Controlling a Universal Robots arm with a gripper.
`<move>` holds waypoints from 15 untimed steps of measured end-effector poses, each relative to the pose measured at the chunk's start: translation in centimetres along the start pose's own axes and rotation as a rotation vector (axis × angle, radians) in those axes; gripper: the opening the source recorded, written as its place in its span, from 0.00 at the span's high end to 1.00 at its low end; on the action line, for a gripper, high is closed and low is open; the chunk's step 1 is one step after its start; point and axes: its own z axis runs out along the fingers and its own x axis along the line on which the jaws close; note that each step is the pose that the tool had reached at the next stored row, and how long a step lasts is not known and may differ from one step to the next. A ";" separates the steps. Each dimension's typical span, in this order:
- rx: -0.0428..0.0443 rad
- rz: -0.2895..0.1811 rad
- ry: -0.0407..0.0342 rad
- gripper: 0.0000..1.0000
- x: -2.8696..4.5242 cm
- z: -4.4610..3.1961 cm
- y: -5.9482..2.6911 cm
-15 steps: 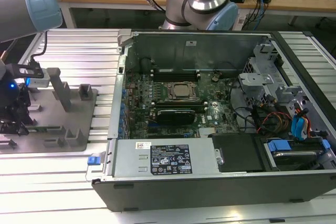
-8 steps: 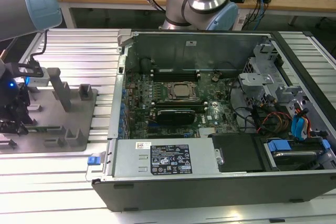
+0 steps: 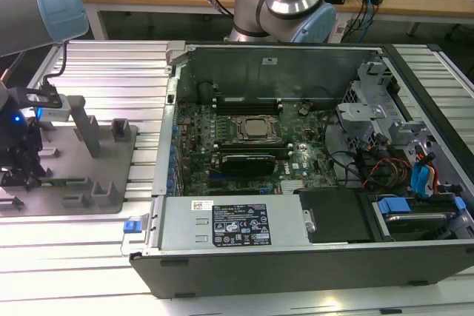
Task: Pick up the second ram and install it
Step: 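Pick up the second ram and move it above second insertion slot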
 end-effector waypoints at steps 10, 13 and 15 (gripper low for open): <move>0.0001 0.000 0.0000 0.84 0.00 0.00 -0.04; 0.0001 0.000 0.0000 0.84 0.01 0.00 -0.05; 0.0000 0.000 0.0000 0.91 0.00 0.00 -0.05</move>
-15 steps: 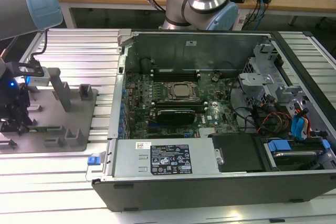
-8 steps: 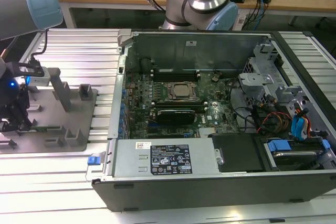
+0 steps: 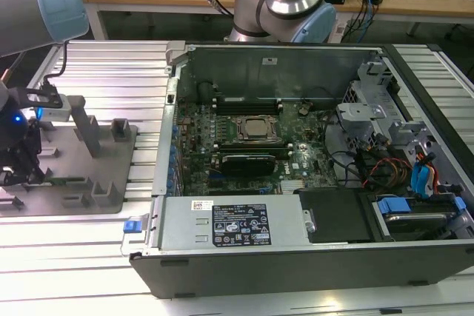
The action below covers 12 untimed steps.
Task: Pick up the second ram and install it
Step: 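Pick up the second ram and move it above second insertion slot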
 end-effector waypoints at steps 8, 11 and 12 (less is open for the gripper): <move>-0.0001 0.000 0.0001 0.91 0.00 -0.18 -0.03; 0.0002 0.000 0.0000 0.91 -0.01 -1.22 0.02; 0.0004 0.000 0.0000 0.91 -0.01 -1.46 0.03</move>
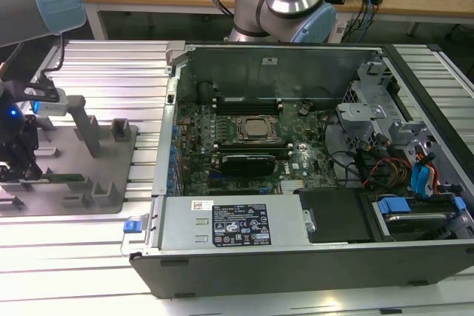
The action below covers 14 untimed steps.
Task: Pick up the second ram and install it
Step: 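Pick up the second ram and move it above second insertion slot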
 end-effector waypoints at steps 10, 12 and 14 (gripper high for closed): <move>0.0007 0.000 0.0000 0.91 -0.06 -5.40 0.20; 0.0008 0.000 0.0000 0.91 -0.08 -6.44 0.25; 0.0012 0.000 0.0000 0.91 -0.12 -8.10 0.31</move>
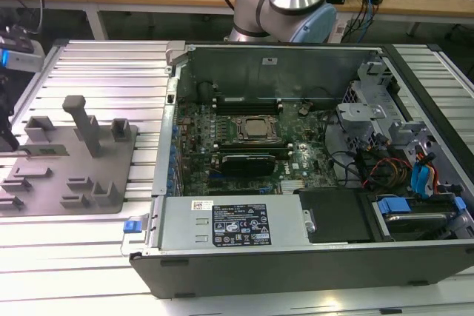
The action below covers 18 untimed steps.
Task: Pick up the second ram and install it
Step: 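Pick up the second ram and move it above second insertion slot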
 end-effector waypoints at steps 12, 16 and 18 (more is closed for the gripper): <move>0.0001 0.000 0.0000 0.91 -0.08 -7.55 0.28; 0.0002 0.000 0.0000 0.91 -0.10 -10.03 0.37; 0.0001 0.000 0.0000 0.91 -0.12 -11.29 0.42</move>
